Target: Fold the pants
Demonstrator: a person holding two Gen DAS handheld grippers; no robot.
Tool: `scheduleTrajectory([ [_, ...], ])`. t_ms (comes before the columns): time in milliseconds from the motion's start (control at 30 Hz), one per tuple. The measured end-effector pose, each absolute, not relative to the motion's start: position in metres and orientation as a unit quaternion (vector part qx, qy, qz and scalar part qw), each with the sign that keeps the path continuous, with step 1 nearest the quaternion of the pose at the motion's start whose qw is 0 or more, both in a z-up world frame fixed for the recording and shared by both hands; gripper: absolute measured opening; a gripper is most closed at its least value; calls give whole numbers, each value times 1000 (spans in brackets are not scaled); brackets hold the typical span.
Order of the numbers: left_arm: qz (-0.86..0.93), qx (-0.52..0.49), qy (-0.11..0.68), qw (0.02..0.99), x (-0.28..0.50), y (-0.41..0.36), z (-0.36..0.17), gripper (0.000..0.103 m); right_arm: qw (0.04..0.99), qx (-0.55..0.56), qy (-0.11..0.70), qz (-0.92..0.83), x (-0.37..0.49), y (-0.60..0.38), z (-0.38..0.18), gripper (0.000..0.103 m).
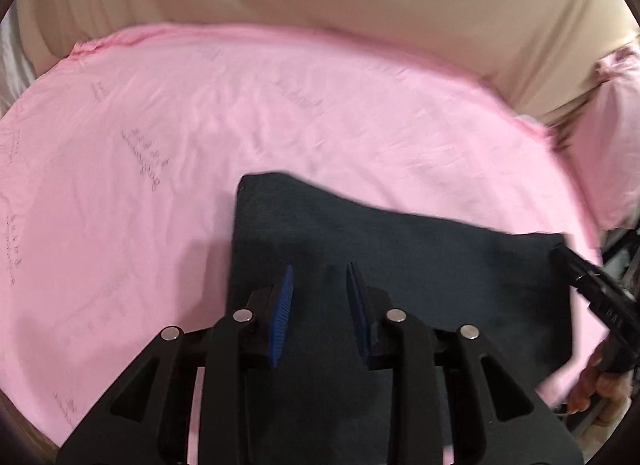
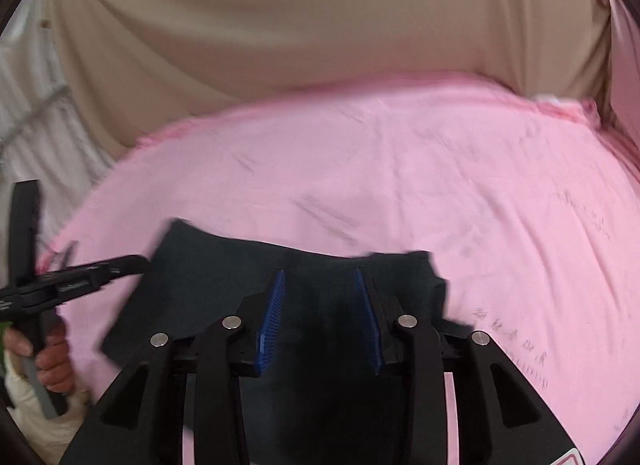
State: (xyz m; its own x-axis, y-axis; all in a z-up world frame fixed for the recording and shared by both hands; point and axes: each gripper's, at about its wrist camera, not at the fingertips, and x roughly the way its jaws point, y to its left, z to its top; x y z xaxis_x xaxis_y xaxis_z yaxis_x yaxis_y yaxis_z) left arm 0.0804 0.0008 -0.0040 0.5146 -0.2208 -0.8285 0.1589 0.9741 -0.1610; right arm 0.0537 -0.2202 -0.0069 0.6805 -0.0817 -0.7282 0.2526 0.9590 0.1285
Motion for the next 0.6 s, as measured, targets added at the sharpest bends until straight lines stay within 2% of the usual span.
scheduleTrajectory([
  [33, -92, -29, 496, 863, 92, 3, -19, 26, 911, 141, 379, -82, 55, -235, -14, 12],
  [100, -96, -29, 489, 866, 92, 3, -26, 24, 907, 174, 376, -76, 48, -236, -4, 12],
  [167, -92, -9, 484, 870, 86, -1, -21, 25, 917, 144, 363, -74, 37, -215, 16, 14],
  [200, -89, -2, 483, 871, 84, -1, -21, 25, 924, 134, 354, -61, 29, -203, 25, 19],
  [300, -84, 7, 480, 873, 82, -1, -22, 25, 923, 110, 366, -52, 15, -195, 17, 19],
  [333, -82, 11, 479, 874, 81, -3, -22, 25, 912, 96, 393, -75, 19, -199, 1, 18],
  [367, -81, 15, 478, 875, 80, -3, -22, 25, 901, 95, 413, -92, 19, -208, -14, 11],
  [400, -82, 16, 478, 874, 81, -6, -22, 25, 905, 106, 403, -88, 13, -209, -15, 7],
  [600, -80, 12, 483, 872, 77, -3, -19, 26, 924, 106, 364, -46, -36, -192, 22, 16],
])
